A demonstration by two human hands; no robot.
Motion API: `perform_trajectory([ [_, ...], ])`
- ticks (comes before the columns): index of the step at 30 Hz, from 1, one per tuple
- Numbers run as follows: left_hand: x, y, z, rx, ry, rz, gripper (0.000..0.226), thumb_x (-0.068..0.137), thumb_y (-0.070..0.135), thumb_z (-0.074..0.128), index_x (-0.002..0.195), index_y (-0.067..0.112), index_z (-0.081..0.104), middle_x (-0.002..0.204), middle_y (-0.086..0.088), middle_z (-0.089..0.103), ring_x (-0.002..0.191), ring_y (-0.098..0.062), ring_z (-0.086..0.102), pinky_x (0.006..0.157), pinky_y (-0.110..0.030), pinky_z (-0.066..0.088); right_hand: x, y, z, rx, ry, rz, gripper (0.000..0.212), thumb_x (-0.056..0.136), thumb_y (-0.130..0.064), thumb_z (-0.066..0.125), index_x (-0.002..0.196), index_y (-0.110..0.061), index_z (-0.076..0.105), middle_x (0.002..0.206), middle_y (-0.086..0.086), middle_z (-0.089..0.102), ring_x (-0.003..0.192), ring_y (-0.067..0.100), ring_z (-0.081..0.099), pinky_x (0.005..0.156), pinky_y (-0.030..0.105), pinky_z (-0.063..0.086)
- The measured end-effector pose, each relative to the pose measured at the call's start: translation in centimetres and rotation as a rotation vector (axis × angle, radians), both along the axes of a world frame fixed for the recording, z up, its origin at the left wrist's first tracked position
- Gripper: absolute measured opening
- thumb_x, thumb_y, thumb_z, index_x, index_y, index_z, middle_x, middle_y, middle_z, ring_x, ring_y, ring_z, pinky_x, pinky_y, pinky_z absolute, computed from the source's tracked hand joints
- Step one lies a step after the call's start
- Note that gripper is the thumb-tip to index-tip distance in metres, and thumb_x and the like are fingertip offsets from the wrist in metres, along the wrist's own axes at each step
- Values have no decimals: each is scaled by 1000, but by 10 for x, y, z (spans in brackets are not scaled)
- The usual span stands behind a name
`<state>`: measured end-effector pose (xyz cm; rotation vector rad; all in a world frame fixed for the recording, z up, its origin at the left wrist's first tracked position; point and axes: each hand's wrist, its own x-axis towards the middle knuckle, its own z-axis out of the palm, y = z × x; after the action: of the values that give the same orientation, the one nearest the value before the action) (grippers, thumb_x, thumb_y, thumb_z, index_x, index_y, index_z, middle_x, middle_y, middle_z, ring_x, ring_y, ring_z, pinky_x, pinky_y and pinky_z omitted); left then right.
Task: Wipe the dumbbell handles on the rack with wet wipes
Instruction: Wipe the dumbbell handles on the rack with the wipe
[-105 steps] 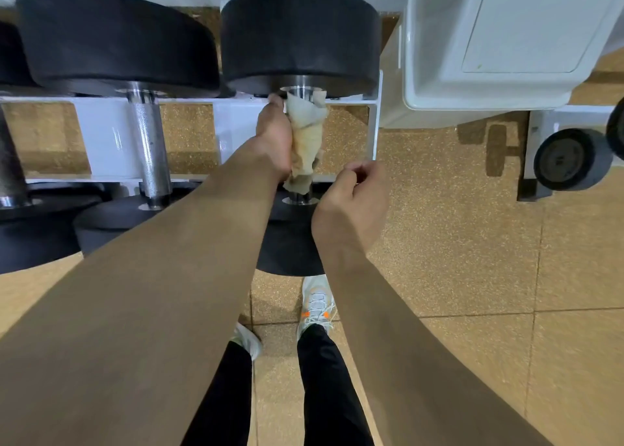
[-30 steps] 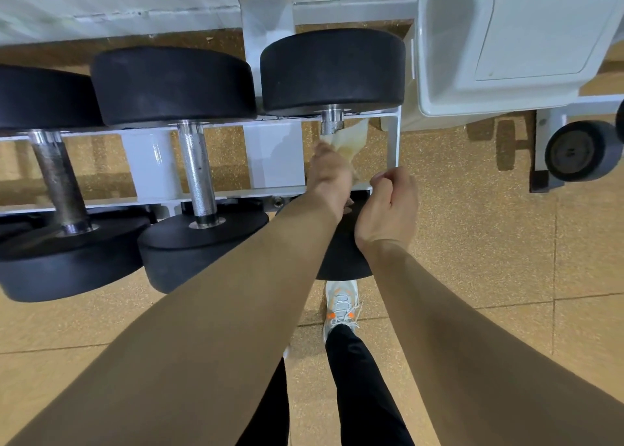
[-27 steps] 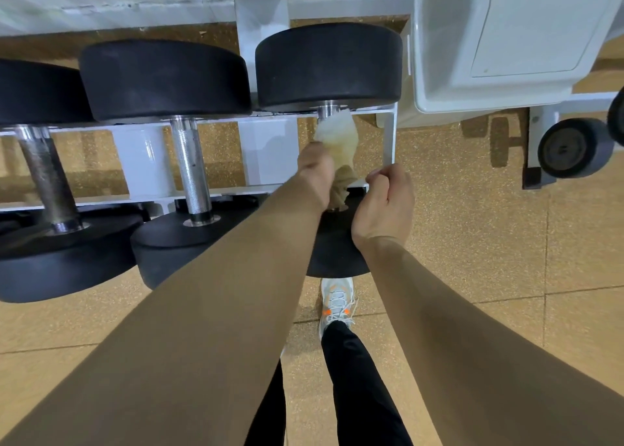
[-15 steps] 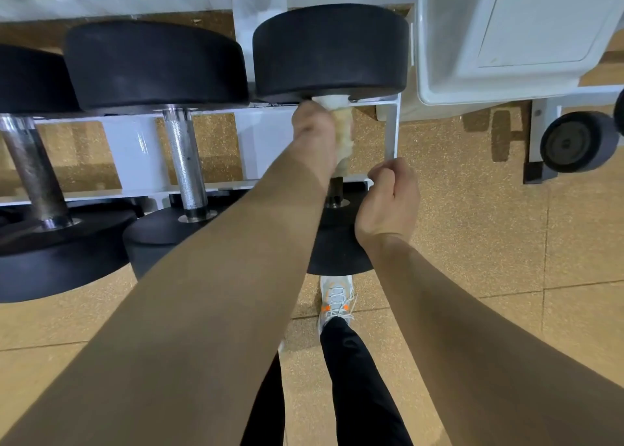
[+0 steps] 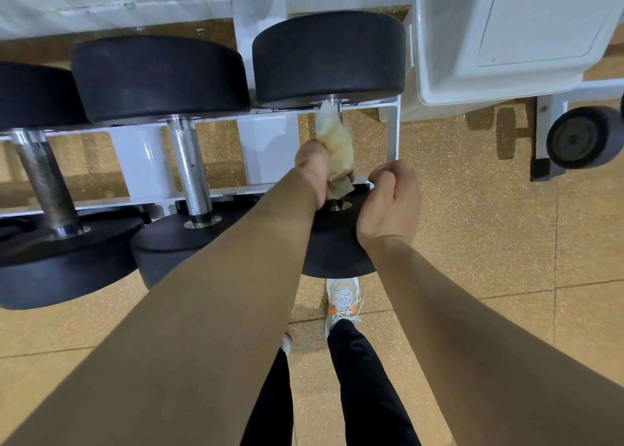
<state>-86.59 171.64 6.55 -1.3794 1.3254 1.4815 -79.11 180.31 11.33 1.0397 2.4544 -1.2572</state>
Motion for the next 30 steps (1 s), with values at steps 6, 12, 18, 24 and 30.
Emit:
perform_trajectory([
  [6, -23, -1, 7, 102, 74, 244, 46, 103, 29, 24, 73, 15, 56, 52, 2, 55, 38, -12, 45, 48, -16, 35, 2, 2, -2, -25, 18, 16, 27, 82, -29, 32, 81, -18, 57, 97, 5, 61, 81, 3, 50, 78, 33, 36],
  [12, -8, 4, 34, -55, 172, 1, 39, 110, 37, 27, 133, 20, 54, 123, -6, 62, 100, -22, 57, 56, -15, 38, 0, 0, 1, 6, 4, 12, 26, 82, -29, 32, 81, -20, 56, 99, 7, 61, 82, 18, 50, 87, 41, 43],
  [18, 36, -14, 24, -215, 200, -878, 71, 104, 55, 1, 144, 21, 48, 143, -10, 55, 137, -28, 45, 119, -51, 23, 1, 0, 2, -4, 7, 4, 27, 83, -29, 32, 82, -20, 57, 98, 6, 62, 89, 23, 53, 89, 43, 46],
  [24, 48, -39, 22, -248, 225, -1283, 39, 99, 55, 50, 86, 19, 55, 104, -8, 64, 100, -28, 59, 93, -40, 46, 1, 1, 3, 8, 17, 26, 26, 83, -30, 32, 81, -20, 56, 98, 5, 62, 89, 23, 53, 88, 44, 46],
  [30, 41, -30, 63, -566, 228, -1424, 20, 93, 36, 60, 103, 19, 62, 100, -2, 63, 87, -24, 60, 60, -31, 38, 1, 3, 8, -21, -29, 62, 35, 84, -36, 29, 92, -17, 57, 93, -9, 50, 88, 19, 49, 99, 47, 41],
])
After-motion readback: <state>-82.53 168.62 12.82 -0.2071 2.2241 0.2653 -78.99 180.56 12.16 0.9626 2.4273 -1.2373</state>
